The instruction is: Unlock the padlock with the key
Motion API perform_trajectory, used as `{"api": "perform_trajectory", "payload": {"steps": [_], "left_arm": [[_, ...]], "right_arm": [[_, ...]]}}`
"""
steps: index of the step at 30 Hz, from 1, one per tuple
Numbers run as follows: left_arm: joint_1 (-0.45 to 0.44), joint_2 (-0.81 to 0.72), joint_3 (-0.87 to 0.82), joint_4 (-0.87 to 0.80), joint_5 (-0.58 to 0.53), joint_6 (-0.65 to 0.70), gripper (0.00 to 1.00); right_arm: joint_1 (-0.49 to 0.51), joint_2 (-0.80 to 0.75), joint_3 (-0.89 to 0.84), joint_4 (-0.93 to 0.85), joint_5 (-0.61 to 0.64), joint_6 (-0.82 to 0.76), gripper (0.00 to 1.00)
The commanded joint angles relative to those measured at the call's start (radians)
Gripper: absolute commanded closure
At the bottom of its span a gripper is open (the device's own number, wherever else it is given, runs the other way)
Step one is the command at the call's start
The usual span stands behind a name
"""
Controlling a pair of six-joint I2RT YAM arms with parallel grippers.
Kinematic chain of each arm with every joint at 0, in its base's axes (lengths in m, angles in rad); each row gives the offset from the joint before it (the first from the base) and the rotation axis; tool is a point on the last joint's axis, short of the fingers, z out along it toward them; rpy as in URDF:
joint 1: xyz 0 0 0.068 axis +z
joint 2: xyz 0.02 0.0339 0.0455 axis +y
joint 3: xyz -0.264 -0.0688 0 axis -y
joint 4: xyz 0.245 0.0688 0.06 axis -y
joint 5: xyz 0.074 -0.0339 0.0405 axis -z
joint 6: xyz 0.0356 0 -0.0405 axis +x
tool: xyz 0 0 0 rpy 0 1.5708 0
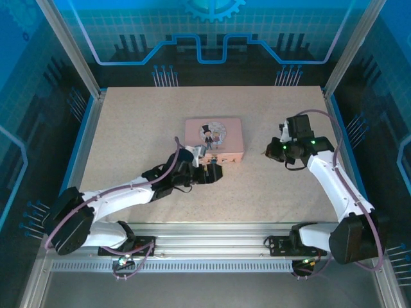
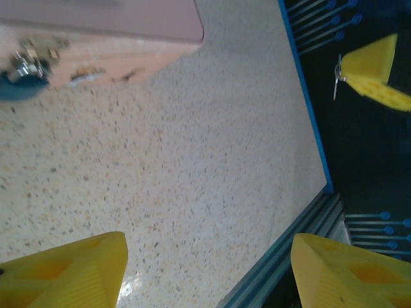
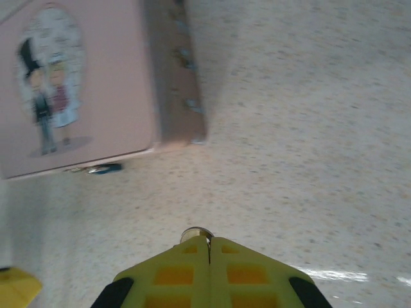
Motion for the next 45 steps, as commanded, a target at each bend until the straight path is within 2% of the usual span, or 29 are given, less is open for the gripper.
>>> {"api": "perform_trajectory", "payload": {"steps": [1,9,18,22,45], "left_arm": [[0.03,-0.054,0.059,-0.048,-0.011,-0.009,0.32],[0.069,-0.098,0.143,-0.102,-0.007,0.024,0.38],[0.07,-0.067,0.158,0.022,0.051,-0.011,0.49],[0.069,-0.04,0.168,0.046,0.087,-0.018,0.52],[0.069,-0.012,0.16,0.085,0.091,-0.028,0.79]], "right_arm": [[0.06,-0.008,0.057,0.007,-0.03,0.059,1.0],[0.22,0.019,0.141,0.105,-0.036,0.139,1.0],[0.346,0.021,0.115,0.189,-0.037,0.213,1.0],[0.369,0.029,0.095,0.21,-0.048,0.232,1.0],[0.429,0.045,0.088,0.236,-0.052,0.253,1.0]]}}
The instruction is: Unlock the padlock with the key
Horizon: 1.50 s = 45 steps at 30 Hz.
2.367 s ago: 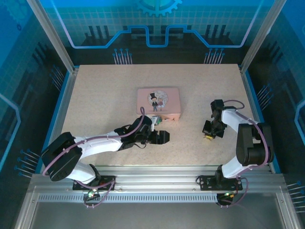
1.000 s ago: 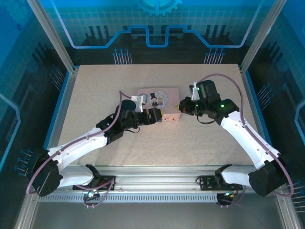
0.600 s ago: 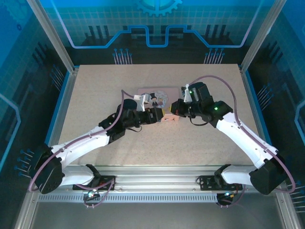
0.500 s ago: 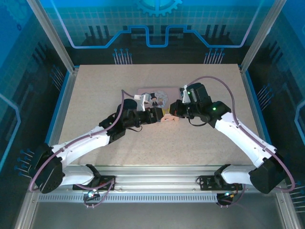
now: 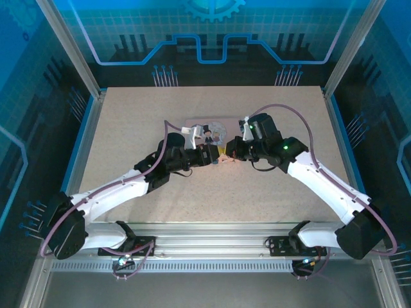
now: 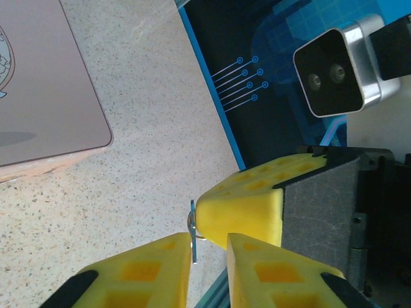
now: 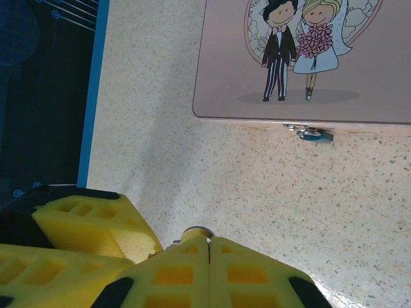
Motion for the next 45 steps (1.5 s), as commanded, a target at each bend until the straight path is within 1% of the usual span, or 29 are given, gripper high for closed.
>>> {"api": "perform_trajectory", "payload": {"steps": [1,3,6,9,11,12,13,14,16,18,19,24,26,28,30,33,36,39,42,45], "left_arm": [[0.005,0.014,0.026,0.029,0.019,-0.002,0.8],[0.005,0.016,0.027,0.028,0.018,-0.002,0.82],[0.004,0.017,0.03,0.021,0.016,0.004,0.9],[0.005,0.014,0.03,0.021,0.013,0.007,1.0],[0.006,0.015,0.033,0.013,0.014,0.012,1.0],[0.008,0.014,0.038,0.006,0.015,0.017,1.0],[0.009,0.013,0.041,-0.004,0.018,0.022,1.0],[0.012,0.009,0.046,-0.018,0.02,0.027,1.0],[0.017,0.0,0.053,-0.05,0.026,0.04,1.0],[0.027,-0.011,0.065,-0.106,0.03,0.058,1.0],[0.032,-0.017,0.077,-0.152,0.029,0.071,1.0],[0.045,-0.054,0.145,-0.407,0.009,0.179,1.0],[0.053,-0.068,0.171,-0.499,0.01,0.219,1.0],[0.063,-0.081,0.192,-0.567,0.02,0.249,1.0],[0.076,-0.089,0.216,-0.632,0.047,0.283,1.0],[0.102,-0.09,0.269,-0.73,0.105,0.344,1.0],[0.123,-0.085,0.311,-0.79,0.179,0.4,1.0],[0.135,-0.077,0.339,-0.81,0.252,0.431,1.0],[0.138,-0.059,0.373,-0.818,0.317,0.442,1.0],[0.138,-0.049,0.394,-0.817,0.366,0.452,1.0]], "right_arm": [[0.014,-0.002,0.006,0.017,-0.012,0.009,1.0],[0.016,-0.004,0.006,0.018,-0.013,0.008,1.0],[0.017,-0.009,0.007,0.018,-0.013,0.009,1.0],[0.017,-0.009,0.007,0.016,-0.016,0.008,1.0],[0.017,-0.013,0.003,0.018,-0.018,0.005,0.99],[0.017,-0.016,0.0,0.018,-0.015,0.001,0.94],[0.014,-0.019,-0.004,0.013,-0.008,-0.002,0.85],[0.01,-0.025,-0.009,0.006,-0.002,-0.004,0.8],[-0.008,-0.04,-0.026,0.001,-0.001,-0.012,0.71],[-0.034,-0.064,-0.053,0.001,-0.008,-0.018,0.61],[-0.052,-0.08,-0.07,0.008,-0.013,-0.023,0.58],[-0.139,-0.13,-0.121,0.001,-0.02,-0.044,0.57],[-0.169,-0.147,-0.138,0.009,-0.022,-0.058,0.55],[-0.181,-0.162,-0.155,0.033,-0.015,-0.083,0.54],[-0.179,-0.178,-0.181,0.069,0.018,-0.12,0.51],[-0.175,-0.199,-0.216,0.136,0.009,-0.237,0.46],[-0.196,-0.2,-0.223,0.171,-0.105,-0.278,0.44],[-0.251,-0.188,-0.251,0.284,-0.316,-0.199,0.44],[-0.284,-0.158,-0.307,0.461,-0.501,-0.112,0.47],[-0.275,-0.163,-0.363,0.622,-0.562,-0.066,0.5]]}}
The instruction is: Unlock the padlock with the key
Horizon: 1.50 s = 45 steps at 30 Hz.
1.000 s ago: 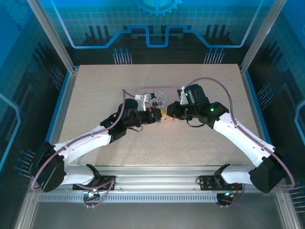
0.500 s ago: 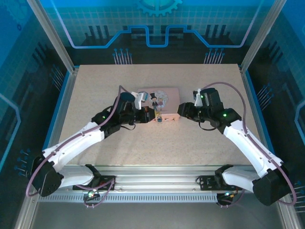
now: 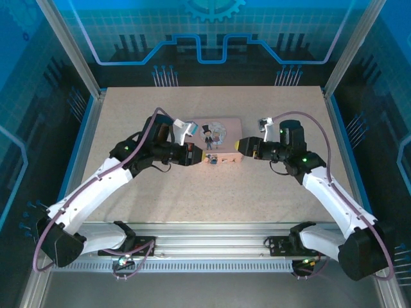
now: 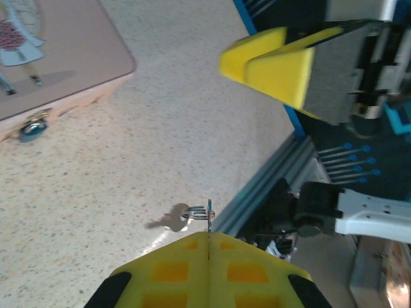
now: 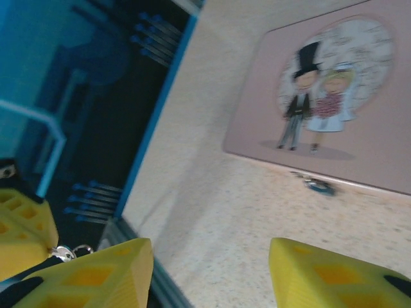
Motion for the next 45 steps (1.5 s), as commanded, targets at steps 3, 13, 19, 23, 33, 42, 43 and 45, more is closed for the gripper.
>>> {"api": "perform_trajectory", "payload": {"steps": [3,13,19,23,33,42,43,45], "left_arm": [[0.007,0.01,0.047,-0.029,0.121,0.052,1.0],[0.007,-0.013,-0.026,0.116,0.195,-0.019,1.0],[0.007,-0.018,-0.046,0.139,0.201,-0.029,1.0],[0.007,-0.018,-0.047,0.145,0.201,-0.032,1.0],[0.007,-0.022,-0.053,0.156,0.214,-0.037,1.0],[0.007,-0.032,-0.067,0.201,0.243,-0.063,1.0],[0.007,-0.031,-0.067,0.201,0.245,-0.065,1.0],[0.007,-0.033,-0.068,0.202,0.248,-0.064,1.0]], "right_arm": [[0.018,0.01,-0.053,0.27,-0.214,0.085,0.53],[0.121,-0.036,-0.097,0.435,-0.241,0.108,0.52],[0.149,-0.036,-0.077,0.415,-0.247,0.084,0.55],[0.177,-0.014,-0.057,0.403,-0.255,0.065,0.57],[0.195,-0.012,-0.044,0.403,-0.261,0.05,0.65],[0.199,-0.014,-0.047,0.374,-0.266,0.048,0.64],[0.199,-0.016,-0.047,0.377,-0.267,0.048,0.65],[0.202,-0.02,-0.045,0.379,-0.27,0.048,0.68]]}}
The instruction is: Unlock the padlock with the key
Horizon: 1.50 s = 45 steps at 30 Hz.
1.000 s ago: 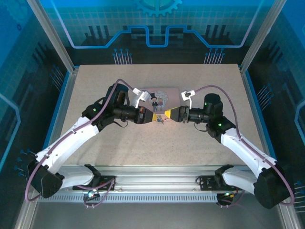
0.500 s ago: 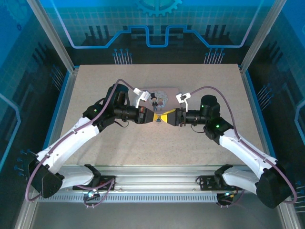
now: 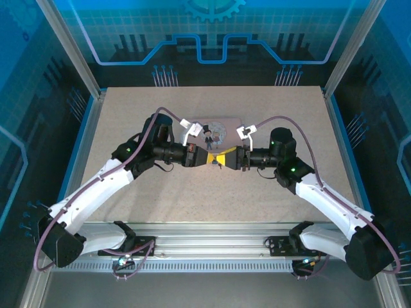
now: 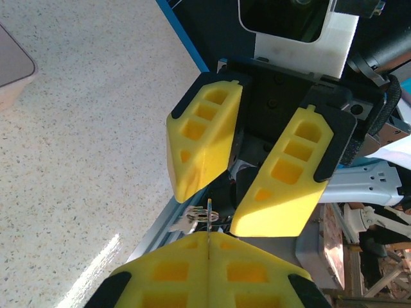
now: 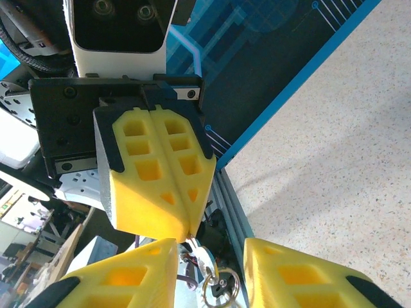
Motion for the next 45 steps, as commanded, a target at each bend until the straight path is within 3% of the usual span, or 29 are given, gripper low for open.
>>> {"api": "perform_trajectory", "payload": {"steps": [1,10,15,23,24,25,32,37,40,42,45], "left_arm": [[0.008,-0.028,-0.011,0.028,0.039,-0.017,1.0],[0.008,-0.031,-0.009,0.019,0.03,-0.008,1.0],[0.009,-0.029,-0.005,0.019,0.017,-0.009,1.0],[0.028,-0.078,-0.059,0.077,-0.124,-0.071,0.31],[0.029,-0.093,-0.078,0.101,-0.155,-0.082,0.21],[0.028,-0.109,-0.1,0.13,-0.181,-0.095,0.01],[0.036,-0.182,-0.192,0.247,-0.392,-0.21,0.01],[0.067,-0.171,-0.239,0.429,-0.373,-0.305,0.02],[0.067,-0.118,-0.19,0.42,-0.327,-0.314,0.16],[0.067,-0.069,-0.158,0.441,-0.269,-0.326,0.34],[0.066,-0.025,-0.157,0.537,-0.221,-0.38,0.5]], "right_arm": [[0.016,-0.01,0.031,0.004,-0.03,-0.014,0.69],[0.016,-0.024,0.018,0.008,-0.036,-0.017,0.93],[0.016,-0.031,0.019,-0.012,-0.028,-0.036,1.0],[0.014,-0.043,0.027,-0.065,0.018,-0.065,1.0],[0.013,-0.046,0.029,-0.073,0.027,-0.068,1.0],[0.009,-0.047,0.032,-0.083,0.037,-0.074,1.0],[-0.02,-0.039,0.063,-0.113,0.094,-0.084,1.0],[-0.045,-0.017,0.091,-0.08,0.156,-0.052,1.0],[-0.047,0.0,0.108,-0.043,0.195,-0.019,1.0],[-0.047,0.01,0.109,0.012,0.217,0.021,1.0],[-0.033,0.016,0.105,0.084,0.246,0.065,1.0]]}}
